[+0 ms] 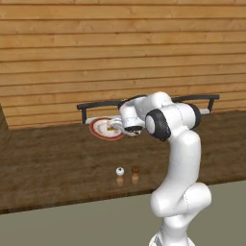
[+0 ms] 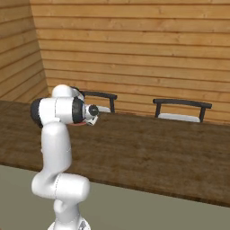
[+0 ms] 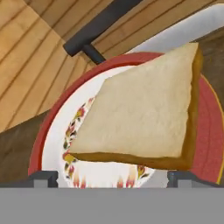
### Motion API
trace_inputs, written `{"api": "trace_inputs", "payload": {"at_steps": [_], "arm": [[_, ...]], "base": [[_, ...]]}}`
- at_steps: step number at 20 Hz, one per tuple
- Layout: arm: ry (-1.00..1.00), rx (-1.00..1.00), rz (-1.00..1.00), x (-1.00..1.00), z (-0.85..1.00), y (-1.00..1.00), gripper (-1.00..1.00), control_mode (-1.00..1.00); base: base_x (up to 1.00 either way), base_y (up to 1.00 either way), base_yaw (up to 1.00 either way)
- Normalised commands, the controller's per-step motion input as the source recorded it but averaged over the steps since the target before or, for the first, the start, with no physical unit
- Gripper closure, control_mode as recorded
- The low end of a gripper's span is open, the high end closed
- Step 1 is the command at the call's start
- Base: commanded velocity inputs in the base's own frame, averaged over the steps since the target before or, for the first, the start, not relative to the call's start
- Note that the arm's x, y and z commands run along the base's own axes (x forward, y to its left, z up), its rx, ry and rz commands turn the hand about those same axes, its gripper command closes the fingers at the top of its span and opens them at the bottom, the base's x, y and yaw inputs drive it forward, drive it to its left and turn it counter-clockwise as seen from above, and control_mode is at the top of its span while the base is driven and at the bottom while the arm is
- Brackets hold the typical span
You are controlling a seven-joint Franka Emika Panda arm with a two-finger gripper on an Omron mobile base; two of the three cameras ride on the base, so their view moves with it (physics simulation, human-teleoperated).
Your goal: Start the toaster. Once the lever pops up, take the bread to the plate on the dining counter.
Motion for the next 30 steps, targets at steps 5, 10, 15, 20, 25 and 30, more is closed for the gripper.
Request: {"api": "trace_inputs", "payload": {"at_steps": [5, 10, 15, 20, 25, 30], "arm": [[0.55, -0.21, -0.18, 0.0, 0.42, 0.1, -1.0, -1.0], [0.49, -0.18, -0.18, 0.14, 0.56, 0.03, -1.0, -1.0], [0.38, -0.06, -0.15, 0.09, 0.85, 0.0, -1.0, -1.0], [0.24, -0.02, -0.15, -0.56, 0.66, -0.18, -1.0, -1.0], [-0.02, -0.03, -0.18, -1.0, 0.04, -0.62, -1.0, -1.0], [-0.17, -0.03, -0.05, -1.0, 0.0, -0.86, -1.0, -1.0]], "base": [[0.0, 0.0, 0.0], [0.0, 0.0, 0.0], [0.0, 0.0, 0.0], [0.0, 0.0, 0.0], [0.0, 0.0, 0.0], [0.0, 0.0, 0.0]]}}
